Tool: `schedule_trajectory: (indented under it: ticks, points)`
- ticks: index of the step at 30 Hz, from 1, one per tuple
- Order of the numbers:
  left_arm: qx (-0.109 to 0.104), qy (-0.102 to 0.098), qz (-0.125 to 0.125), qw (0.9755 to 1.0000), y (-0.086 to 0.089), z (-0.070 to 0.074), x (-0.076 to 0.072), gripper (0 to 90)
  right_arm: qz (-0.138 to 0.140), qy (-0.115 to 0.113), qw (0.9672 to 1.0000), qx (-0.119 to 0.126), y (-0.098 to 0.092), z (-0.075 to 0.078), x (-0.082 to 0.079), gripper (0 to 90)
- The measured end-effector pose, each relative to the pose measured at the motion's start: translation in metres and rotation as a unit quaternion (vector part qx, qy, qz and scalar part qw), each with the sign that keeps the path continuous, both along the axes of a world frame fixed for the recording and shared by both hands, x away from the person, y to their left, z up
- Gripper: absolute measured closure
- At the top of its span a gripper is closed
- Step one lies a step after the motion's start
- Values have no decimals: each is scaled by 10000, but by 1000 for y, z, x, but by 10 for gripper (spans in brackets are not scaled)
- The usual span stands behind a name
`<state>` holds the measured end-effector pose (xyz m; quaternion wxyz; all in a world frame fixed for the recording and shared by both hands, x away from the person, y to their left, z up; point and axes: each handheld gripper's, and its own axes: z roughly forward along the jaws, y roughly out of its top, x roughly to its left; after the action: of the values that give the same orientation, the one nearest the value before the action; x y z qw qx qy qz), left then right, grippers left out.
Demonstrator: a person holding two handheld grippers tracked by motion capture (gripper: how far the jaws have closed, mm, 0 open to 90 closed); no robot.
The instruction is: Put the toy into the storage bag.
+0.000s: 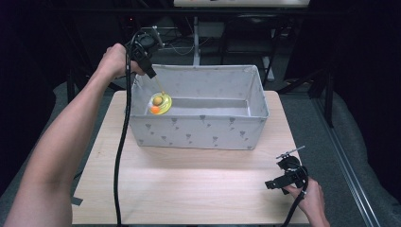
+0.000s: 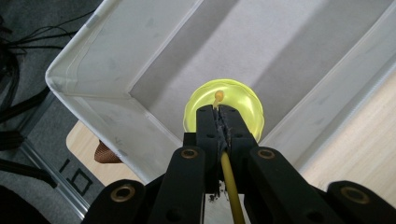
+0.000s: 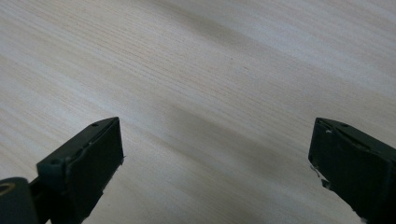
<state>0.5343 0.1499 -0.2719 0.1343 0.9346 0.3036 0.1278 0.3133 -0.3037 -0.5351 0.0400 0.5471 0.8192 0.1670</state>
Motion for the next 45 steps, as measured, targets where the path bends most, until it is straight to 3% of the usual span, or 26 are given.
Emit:
schedule_trajectory:
  ticks: [13, 17, 22, 26, 32, 45]
  points:
    - [-168, 135, 4, 9998, 11, -27, -1, 879, 19, 43, 10000, -34, 1, 0, 0, 29]
    - [-103, 191, -45, 9998, 11, -37, -2, 879, 16, 44, 10000, -28, 1, 0, 0, 29]
    - [-225, 240, -56, 9994, 13, -47, -3, 879, 14, 62, 10000, -23, 1, -1, 0, 29]
    - [-103, 267, -108, 9995, 12, -57, -4, 879, 7, 57, 10000, -22, 1, -1, 1, 28]
    - [-142, 317, -90, 9994, 15, -73, -3, 879, 12, 74, 10000, -30, 1, -2, 0, 28]
    - [-9, 717, 58, 9974, 26, -103, -2, 879, 24, 114, 9999, -47, 1, -3, 1, 28]
